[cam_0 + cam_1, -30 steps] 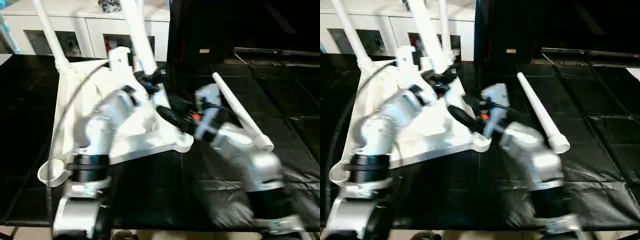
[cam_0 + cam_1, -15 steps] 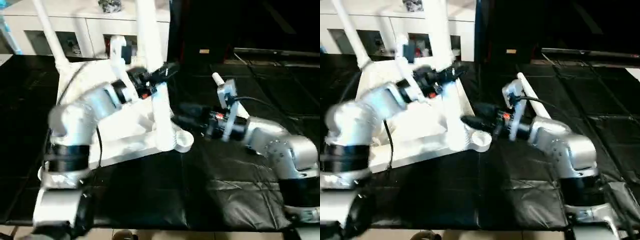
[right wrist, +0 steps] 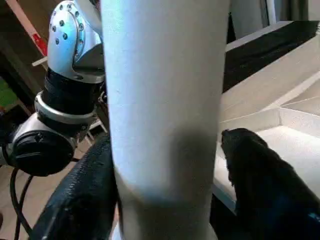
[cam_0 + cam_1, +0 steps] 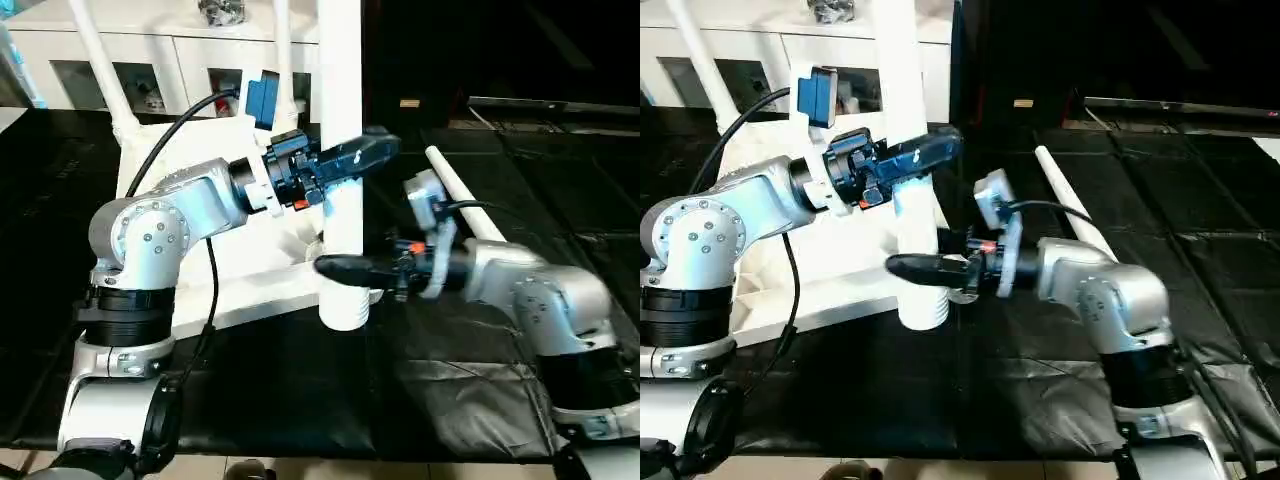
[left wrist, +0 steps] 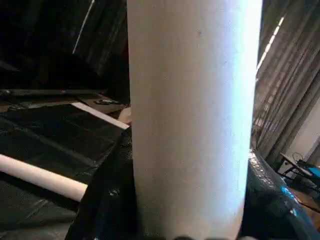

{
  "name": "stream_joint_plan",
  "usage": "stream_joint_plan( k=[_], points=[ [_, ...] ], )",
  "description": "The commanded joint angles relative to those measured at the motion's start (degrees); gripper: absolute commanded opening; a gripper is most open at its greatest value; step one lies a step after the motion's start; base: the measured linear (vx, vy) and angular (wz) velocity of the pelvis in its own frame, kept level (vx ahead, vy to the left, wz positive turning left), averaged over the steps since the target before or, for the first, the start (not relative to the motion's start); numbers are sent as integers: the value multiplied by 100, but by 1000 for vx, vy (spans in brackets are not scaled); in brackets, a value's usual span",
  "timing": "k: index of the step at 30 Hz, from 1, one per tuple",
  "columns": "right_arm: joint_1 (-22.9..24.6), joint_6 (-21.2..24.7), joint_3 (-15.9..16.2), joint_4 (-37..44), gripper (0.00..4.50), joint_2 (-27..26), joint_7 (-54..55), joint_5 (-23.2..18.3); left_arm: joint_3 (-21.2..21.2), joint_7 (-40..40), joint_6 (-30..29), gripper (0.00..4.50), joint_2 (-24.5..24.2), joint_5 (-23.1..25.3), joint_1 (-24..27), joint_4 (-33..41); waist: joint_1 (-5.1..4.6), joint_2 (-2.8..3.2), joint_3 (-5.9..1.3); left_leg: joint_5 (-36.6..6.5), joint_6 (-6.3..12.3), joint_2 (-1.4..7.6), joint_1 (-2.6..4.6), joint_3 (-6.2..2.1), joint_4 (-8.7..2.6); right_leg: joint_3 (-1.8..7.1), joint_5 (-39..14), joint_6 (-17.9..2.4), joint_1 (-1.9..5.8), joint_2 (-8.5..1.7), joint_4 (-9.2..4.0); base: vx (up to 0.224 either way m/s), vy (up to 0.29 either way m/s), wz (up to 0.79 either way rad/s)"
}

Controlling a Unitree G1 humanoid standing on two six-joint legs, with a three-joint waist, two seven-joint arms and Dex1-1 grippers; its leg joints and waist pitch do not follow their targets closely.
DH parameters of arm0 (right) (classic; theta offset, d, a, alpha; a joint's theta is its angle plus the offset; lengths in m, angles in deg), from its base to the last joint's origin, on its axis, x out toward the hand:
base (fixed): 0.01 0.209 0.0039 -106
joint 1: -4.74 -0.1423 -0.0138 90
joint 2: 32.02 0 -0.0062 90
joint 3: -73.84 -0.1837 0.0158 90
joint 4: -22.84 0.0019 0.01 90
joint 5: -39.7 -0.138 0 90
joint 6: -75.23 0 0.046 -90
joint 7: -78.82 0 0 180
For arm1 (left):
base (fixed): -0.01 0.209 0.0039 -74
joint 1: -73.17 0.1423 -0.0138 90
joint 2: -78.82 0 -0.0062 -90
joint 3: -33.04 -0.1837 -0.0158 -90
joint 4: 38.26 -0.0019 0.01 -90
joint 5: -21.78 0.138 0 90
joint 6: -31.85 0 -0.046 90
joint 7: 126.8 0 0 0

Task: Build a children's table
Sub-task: Pick table leg

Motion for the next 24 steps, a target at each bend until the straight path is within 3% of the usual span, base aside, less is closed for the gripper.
stream_joint_plan(
  k=[1,11,19,22,24],
  points=[
    [-35,3,23,-65,285,28,69,40,-44,-109,-7,185,26,-148,-44,161,18,-59,-450,-634,31,245,89,-89,-352,348,-1296,-639,333,-541,-420,0,0,0],
    [22,21,94,-72,203,-20,52,69,-12,-112,72,185,59,-131,-59,89,20,-43,-456,-634,7,244,93,-91,-350,348,-1194,-656,332,-535,-410,0,0,0],
    [97,-52,112,-101,195,-63,222,181,-83,-61,157,185,69,-34,-4,134,21,-53,-460,-629,-2,240,87,-91,-347,349,-1194,-647,340,-538,-414,0,0,0],
    [88,-119,69,-113,194,-131,360,218,-9,295,328,185,172,152,6,79,26,-51,-461,-597,6,246,88,-90,-347,351,-1155,-660,335,-542,-406,0,0,0],
    [67,-178,49,-123,194,-163,447,265,78,573,360,240,251,221,-3,17,22,-53,-463,-615,-10,252,89,-91,-345,350,-1129,-664,334,-539,-400,0,0,0]
  ],
)
